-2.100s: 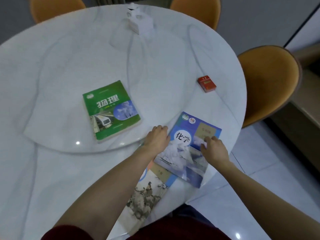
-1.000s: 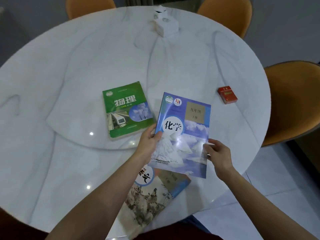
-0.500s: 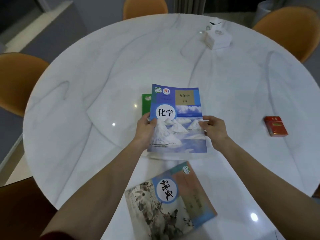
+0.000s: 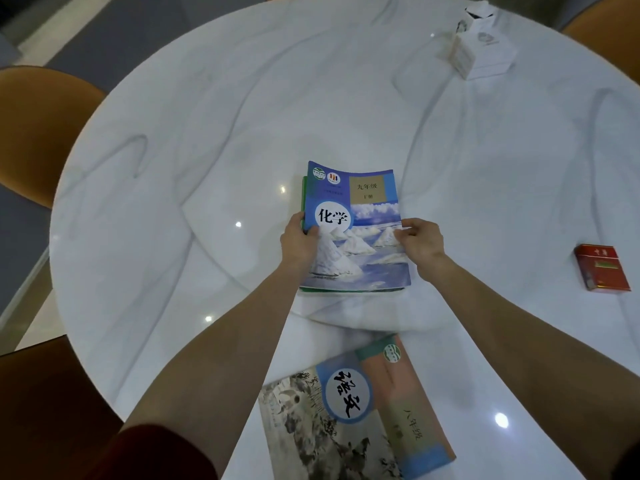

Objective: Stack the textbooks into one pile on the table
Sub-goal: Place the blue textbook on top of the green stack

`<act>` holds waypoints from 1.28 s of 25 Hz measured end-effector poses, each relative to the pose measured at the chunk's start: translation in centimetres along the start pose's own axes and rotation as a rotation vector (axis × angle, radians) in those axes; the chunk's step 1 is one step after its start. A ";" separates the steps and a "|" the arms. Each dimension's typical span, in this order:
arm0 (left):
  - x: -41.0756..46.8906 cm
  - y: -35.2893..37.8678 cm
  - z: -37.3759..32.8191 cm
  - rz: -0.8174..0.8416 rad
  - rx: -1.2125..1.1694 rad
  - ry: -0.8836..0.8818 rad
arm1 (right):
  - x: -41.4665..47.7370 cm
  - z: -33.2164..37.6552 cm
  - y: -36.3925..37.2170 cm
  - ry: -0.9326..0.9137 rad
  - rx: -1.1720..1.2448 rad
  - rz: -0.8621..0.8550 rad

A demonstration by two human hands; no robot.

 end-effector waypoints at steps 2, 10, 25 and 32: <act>0.2 -0.1 0.0 -0.044 0.084 0.036 | 0.1 0.0 0.1 -0.011 -0.067 -0.013; 0.9 0.2 0.6 -0.097 0.451 0.092 | 0.3 0.6 1.0 -0.108 -0.377 -0.063; 0.0 -0.8 0.4 -0.027 0.494 0.053 | -1.1 0.9 1.4 -0.085 -0.461 -0.010; -5.0 0.3 -1.7 0.092 0.814 0.412 | -6.9 -0.7 -0.5 -0.149 -0.610 -0.008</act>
Point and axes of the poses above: each hand's wrist, its own x-axis towards the middle knuckle, its own y-axis out of the palm, z = x × y, the point moved 9 cm from there along x, towards the middle knuckle, and after that the axes turned 5 degrees about x, right-handed, at the moved point
